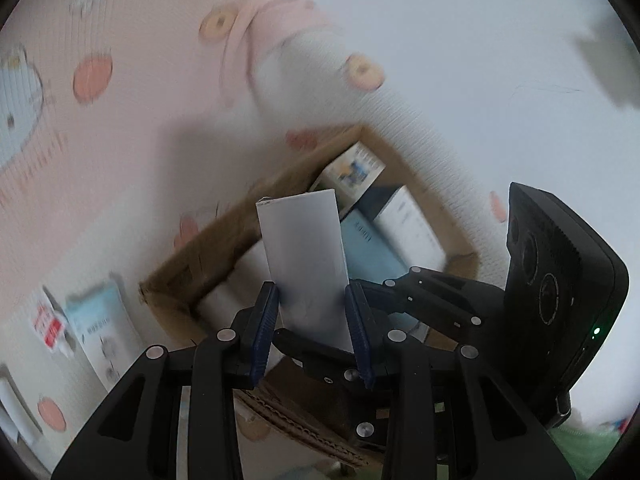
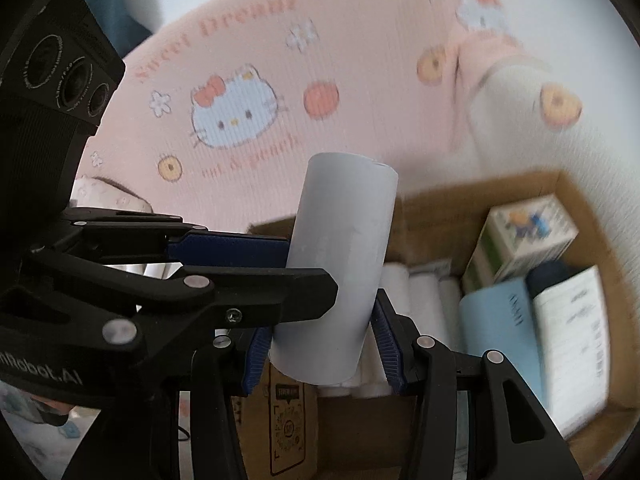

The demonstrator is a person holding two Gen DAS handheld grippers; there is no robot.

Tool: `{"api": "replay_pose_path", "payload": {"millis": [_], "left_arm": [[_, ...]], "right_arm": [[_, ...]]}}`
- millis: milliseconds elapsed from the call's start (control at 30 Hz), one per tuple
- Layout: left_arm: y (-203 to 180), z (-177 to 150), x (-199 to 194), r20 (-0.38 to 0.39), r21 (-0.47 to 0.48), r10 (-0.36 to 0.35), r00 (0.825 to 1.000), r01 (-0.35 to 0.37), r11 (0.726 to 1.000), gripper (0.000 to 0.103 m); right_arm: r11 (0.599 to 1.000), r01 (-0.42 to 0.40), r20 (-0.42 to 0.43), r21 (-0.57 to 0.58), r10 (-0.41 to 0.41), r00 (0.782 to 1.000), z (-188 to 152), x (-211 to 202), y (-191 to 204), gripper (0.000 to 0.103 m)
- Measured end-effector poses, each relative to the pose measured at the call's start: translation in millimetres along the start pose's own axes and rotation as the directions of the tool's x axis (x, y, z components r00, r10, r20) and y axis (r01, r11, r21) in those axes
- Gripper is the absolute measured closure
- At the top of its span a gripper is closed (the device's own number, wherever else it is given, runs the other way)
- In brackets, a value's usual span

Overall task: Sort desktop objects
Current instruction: 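Lift the upright tube with both grippers and carry it over the box, then lower the tube into the box beside the white rolls and open both grippers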

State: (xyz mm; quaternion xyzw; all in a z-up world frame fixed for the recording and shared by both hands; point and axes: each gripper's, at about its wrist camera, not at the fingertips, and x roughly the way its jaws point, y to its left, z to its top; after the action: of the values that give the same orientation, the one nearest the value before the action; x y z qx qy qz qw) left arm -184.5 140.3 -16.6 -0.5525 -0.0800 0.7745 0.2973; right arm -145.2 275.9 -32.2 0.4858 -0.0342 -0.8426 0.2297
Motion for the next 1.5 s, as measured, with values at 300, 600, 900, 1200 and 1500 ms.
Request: {"api": "replay_pose_path", "payload": {"millis": [300, 600, 900, 1200, 1500], "left_arm": [[9.0, 1.7, 32.5, -0.129, -0.012, 0.065, 0.989, -0.067, 0.998, 0.066], [24.7, 8.6, 45.5, -0.245, -0.059, 0.207, 0.947, -0.227, 0.972, 0.087], [32.8, 11.6, 53.9, -0.277, -0.039, 0.191, 0.942, -0.210, 0.977, 0.098], [28.3, 15.4, 61.5, -0.282, 0.005, 0.212, 0.936, -0.219, 0.976, 0.102], [28.0, 13.4, 62.4, -0.273, 0.017, 0.224, 0.936, -0.228, 0.974, 0.102]], "right_arm": [[0.991, -0.057, -0.132, 0.123, 0.073, 0.989, -1.4, 34.7, -22.9, 0.058], [0.986, -0.076, -0.248, 0.151, 0.112, 0.962, -10.5, 65.2, -21.8, 0.059], [0.995, 0.002, -0.291, 0.102, 0.028, 0.956, -7.7, 68.1, -13.3, 0.062], [0.985, -0.016, -0.283, 0.171, 0.065, 0.957, -7.4, 65.9, -20.1, 0.062], [0.984, -0.015, -0.260, 0.178, 0.062, 0.964, -8.1, 47.4, -17.5, 0.062]]}}
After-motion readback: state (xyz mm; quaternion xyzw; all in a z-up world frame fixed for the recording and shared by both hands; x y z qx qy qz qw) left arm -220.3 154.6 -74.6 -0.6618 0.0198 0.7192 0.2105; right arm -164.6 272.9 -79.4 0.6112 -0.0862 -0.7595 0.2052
